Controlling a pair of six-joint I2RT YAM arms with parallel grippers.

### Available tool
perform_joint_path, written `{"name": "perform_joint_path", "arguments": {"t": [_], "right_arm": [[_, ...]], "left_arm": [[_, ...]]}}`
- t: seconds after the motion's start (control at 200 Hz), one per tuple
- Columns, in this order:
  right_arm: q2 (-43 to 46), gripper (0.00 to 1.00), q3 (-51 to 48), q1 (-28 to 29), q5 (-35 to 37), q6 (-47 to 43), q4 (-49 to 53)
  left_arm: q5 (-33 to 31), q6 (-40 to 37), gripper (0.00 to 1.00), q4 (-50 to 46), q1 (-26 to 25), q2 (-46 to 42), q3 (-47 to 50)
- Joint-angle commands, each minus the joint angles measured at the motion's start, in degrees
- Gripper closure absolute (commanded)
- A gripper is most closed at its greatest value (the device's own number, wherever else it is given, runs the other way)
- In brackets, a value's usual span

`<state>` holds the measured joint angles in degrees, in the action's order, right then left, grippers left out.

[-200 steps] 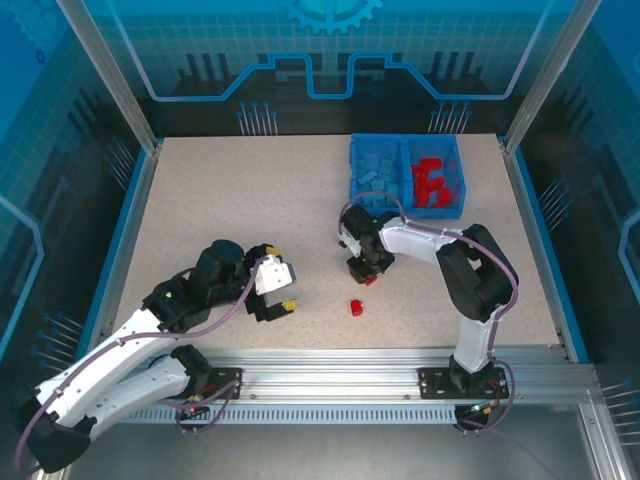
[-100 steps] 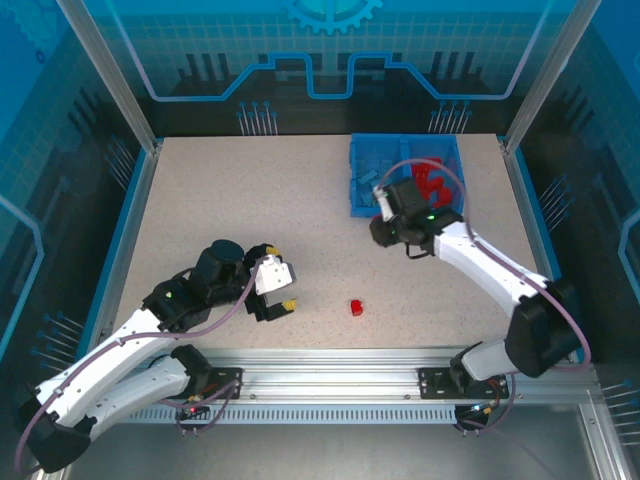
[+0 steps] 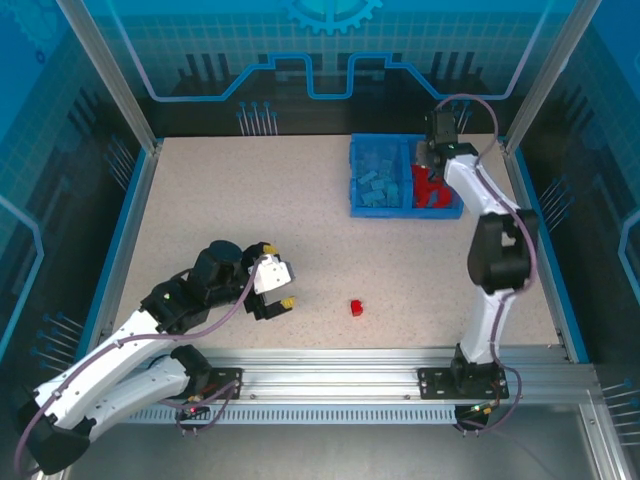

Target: Sort the legos into containers by color

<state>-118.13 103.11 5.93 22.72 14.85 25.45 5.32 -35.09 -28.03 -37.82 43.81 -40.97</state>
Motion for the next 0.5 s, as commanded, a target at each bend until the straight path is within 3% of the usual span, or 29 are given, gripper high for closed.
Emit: {"name": "perform_joint_path", "arguments": {"t": [0.0, 0.23, 0.495], "right_arm": [[-7.65, 0.79, 9.91, -1.07, 0.12, 1.64, 5.14], [-19.69, 0.61, 30.51, -1.30, -3.07, 3.78, 18.56], [-10.24, 0.52, 23.03, -1.52, -3.64, 2.90, 16.65]], "left_arm": [[-1.87, -1.24, 0.01, 0.32, 0.46, -0.79, 1.14], [-2.33, -1.38, 0.01, 0.49, 0.53, -0.23, 1.48], [-1.54, -1.21, 0.01, 0.77, 0.46, 0.44, 1.34]]}}
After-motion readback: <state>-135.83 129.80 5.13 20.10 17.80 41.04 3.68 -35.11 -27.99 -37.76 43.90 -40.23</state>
